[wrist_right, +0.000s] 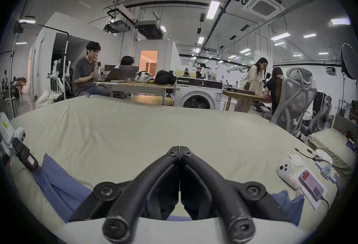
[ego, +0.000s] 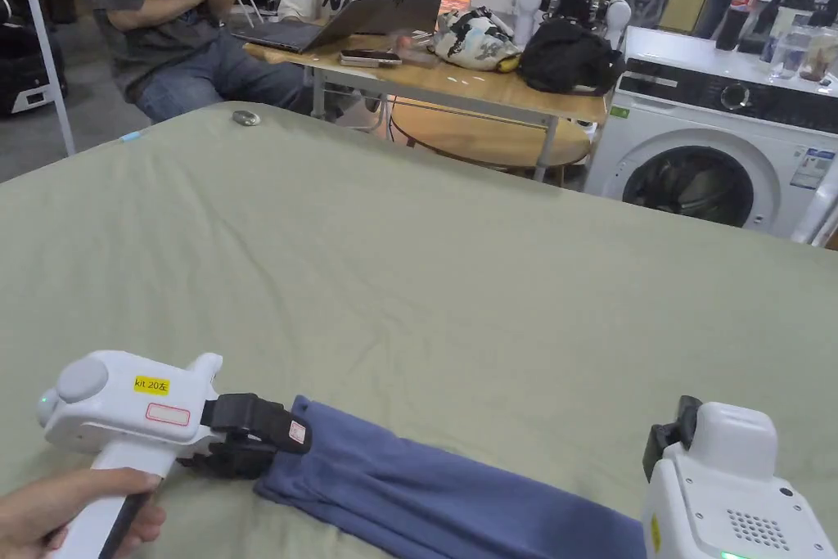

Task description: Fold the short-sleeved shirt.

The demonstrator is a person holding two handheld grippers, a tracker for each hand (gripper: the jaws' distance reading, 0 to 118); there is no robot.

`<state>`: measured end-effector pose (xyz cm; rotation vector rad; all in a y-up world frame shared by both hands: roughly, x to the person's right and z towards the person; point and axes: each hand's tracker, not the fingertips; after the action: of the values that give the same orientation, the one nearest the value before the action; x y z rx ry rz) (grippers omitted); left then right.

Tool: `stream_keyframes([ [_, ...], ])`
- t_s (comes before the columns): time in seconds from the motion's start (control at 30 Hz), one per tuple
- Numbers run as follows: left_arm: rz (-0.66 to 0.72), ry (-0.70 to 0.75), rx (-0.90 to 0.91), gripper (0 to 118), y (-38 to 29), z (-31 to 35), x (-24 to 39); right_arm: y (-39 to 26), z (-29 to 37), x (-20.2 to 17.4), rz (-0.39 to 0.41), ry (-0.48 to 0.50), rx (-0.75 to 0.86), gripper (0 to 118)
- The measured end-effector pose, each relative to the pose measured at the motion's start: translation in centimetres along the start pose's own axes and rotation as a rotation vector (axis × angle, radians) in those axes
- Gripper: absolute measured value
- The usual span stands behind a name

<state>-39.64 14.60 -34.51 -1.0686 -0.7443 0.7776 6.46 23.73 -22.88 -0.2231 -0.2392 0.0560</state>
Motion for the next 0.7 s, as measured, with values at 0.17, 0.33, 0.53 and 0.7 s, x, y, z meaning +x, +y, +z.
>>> stream_keyframes([
  [0.17, 0.083, -0.113, -0.037, 61, 1.3, -3.8, -2.7, -0.3, -0.2, 0.7, -0.011, -0.011, -0.02, 0],
  [0.33, 0.082, -0.042, 0.026, 4, -0.8, -4.3, -0.7, -0.3, 0.0, 1.8, -0.016, -0.024, -0.029, 0],
  [0.53, 0.018, 0.003, 0.071, 2, -2.0, -1.7, 2.0, -0.2, 0.0, 2.6, -0.016, -0.031, -0.033, 0],
  [0.7, -0.008, 0.081, 0.194, 2, -1.5, 3.2, 4.0, -0.1, 0.1, 2.7, -0.016, -0.026, -0.034, 0],
])
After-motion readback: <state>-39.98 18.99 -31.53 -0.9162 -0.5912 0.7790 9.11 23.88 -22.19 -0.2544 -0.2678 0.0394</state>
